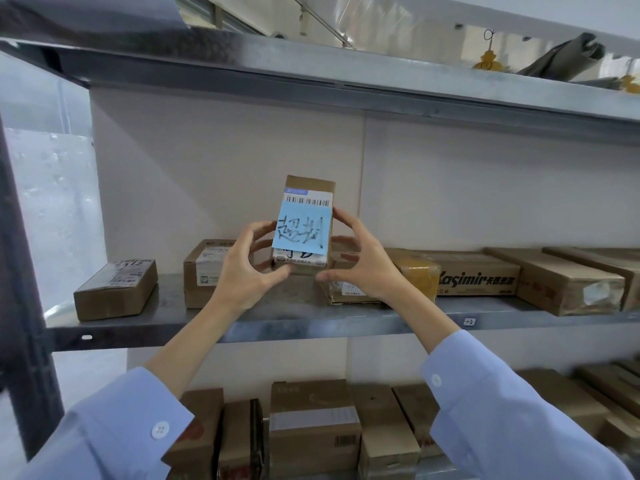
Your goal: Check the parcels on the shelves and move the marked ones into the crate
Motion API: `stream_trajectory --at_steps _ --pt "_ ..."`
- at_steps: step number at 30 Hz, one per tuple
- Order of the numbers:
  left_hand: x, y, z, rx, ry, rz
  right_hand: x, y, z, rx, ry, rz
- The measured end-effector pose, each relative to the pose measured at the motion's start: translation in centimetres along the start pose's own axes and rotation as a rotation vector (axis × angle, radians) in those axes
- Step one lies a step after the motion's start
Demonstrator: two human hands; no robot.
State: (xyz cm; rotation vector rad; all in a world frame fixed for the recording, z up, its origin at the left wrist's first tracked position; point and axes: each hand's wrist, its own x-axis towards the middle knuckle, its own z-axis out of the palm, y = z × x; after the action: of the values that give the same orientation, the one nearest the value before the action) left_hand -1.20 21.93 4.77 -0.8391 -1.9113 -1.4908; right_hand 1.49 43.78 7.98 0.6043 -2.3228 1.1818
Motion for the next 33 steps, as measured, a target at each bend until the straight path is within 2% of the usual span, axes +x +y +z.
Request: stream_trajectory --at_steps 9,17,26,33 --pt "-0.3 0.3 0.7 0.029 -0.042 0.023 -1.3 0.1 1.2 -0.038 0.111 -0.009" --pt "-0.5 1.4 4.4 -0.11 -0.138 0.05 -4.6 0.5 -1.6 -0.023 0.217 0.046" --pt "-2.6 3.7 15.7 -0.275 -0.326 0.056 -14.0 3.7 -9.1 -0.124 0.407 0.234" --pt "-7.8 7.8 29.3 -0.382 -0.554 0.019 -26.4 6.9 -17.2 -0.178 0.541 0.446"
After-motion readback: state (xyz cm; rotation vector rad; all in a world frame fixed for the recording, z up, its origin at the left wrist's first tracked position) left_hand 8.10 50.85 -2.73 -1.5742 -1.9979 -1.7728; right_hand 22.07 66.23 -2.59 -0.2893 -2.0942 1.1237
